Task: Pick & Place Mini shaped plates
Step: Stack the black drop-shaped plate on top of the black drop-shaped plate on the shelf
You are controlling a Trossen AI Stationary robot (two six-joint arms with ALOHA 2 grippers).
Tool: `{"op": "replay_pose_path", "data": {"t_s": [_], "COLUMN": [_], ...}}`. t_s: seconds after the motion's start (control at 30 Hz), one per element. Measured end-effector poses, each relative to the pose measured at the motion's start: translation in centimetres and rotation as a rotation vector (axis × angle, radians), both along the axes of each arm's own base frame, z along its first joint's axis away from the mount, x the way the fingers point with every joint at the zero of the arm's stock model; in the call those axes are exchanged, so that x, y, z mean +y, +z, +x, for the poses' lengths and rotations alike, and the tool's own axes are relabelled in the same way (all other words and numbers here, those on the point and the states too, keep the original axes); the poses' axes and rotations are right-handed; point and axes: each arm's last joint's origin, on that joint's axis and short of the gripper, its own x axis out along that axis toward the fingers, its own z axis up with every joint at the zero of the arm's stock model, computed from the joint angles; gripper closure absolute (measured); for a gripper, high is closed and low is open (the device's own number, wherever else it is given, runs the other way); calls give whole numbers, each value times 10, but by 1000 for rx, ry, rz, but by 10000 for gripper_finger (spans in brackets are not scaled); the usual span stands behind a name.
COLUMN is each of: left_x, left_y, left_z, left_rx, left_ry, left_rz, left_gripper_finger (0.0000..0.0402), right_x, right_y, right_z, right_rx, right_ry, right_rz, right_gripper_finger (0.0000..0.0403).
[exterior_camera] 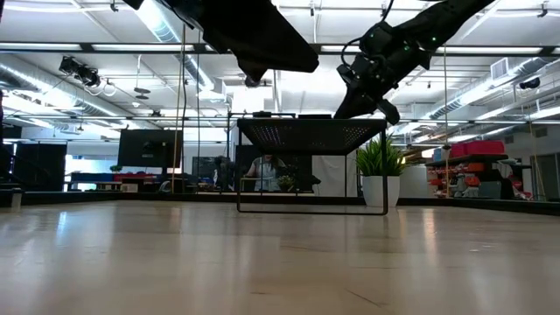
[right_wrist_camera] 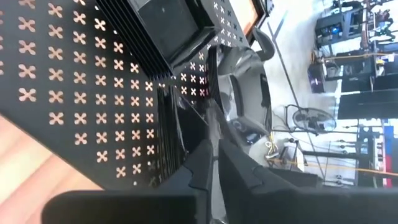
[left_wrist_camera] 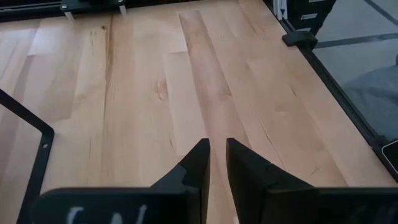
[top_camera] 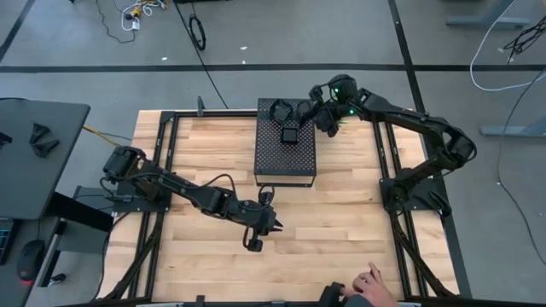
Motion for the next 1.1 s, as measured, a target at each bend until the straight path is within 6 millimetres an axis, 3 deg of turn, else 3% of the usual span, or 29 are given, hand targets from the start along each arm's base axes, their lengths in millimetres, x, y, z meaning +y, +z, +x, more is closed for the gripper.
{"op": "replay_pose_path", "data": {"t_s": [0.37, 0.47, 0.6, 0.7, 0.9, 1.1], "left_x": [0, 0, 0, 0, 0, 0], "left_y": [0, 0, 0, 1, 2, 2], "left_z": [0, 0, 0, 1, 1, 1], "left_rx": [0, 0, -2, -11, -23, -23], "left_ry": [2, 2, 0, 0, 0, 0], "left_rz": [-2, -2, 1, 0, -4, -3], "left_gripper_finger": [346, 346, 346, 346, 346, 346], "right_x": [-4, -5, -18, -30, -41, -40], "right_y": [1, 9, 16, 6, -16, -18], "right_z": [-5, -4, -3, -5, -1, -2], "right_rx": [21, -97, -312, -338, -302, -274], "right_ry": [-106, -188, -460, -598, -674, -680], "right_rz": [5, 107, 334, 427, 516, 525], "right_gripper_finger": [374, 374, 384, 398, 399, 400]}}
